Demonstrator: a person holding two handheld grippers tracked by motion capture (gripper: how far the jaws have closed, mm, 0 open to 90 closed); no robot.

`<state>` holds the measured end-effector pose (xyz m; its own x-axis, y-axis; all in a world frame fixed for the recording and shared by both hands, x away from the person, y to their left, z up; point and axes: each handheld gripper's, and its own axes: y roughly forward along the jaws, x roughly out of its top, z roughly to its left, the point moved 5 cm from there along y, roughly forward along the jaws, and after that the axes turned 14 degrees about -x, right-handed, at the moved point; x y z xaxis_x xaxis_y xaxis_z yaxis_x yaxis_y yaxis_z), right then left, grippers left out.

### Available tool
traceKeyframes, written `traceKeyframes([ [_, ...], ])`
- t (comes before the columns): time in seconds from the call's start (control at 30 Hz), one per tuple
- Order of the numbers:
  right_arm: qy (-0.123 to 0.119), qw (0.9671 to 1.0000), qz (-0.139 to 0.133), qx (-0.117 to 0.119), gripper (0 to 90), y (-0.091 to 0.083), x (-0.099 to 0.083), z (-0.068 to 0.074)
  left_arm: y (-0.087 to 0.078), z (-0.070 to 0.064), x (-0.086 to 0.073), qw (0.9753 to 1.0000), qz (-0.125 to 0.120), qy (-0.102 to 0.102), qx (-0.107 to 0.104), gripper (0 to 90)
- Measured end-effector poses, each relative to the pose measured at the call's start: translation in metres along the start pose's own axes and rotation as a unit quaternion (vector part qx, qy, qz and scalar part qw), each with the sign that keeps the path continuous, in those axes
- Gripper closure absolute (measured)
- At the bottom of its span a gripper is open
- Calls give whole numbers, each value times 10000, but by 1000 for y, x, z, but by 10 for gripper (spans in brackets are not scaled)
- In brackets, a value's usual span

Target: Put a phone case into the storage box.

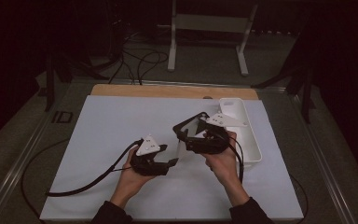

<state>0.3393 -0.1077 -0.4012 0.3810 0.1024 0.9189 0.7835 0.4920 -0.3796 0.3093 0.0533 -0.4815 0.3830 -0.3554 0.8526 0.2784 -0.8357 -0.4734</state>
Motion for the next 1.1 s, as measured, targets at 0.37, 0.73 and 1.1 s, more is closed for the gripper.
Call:
traceKeyframes([
  [0.37,-12,10000,-7,-43,168,0,0,-2,-20,17,-7,9980,-132,-189,585,121],
  [0.73,-38,10000,-2,-69,168,-1,2,-4,-45,31,-20,9952,-245,-286,909,15],
  [1.1,-63,9999,6,-119,168,0,7,-8,-77,45,-39,9906,-437,-406,1235,3],
])
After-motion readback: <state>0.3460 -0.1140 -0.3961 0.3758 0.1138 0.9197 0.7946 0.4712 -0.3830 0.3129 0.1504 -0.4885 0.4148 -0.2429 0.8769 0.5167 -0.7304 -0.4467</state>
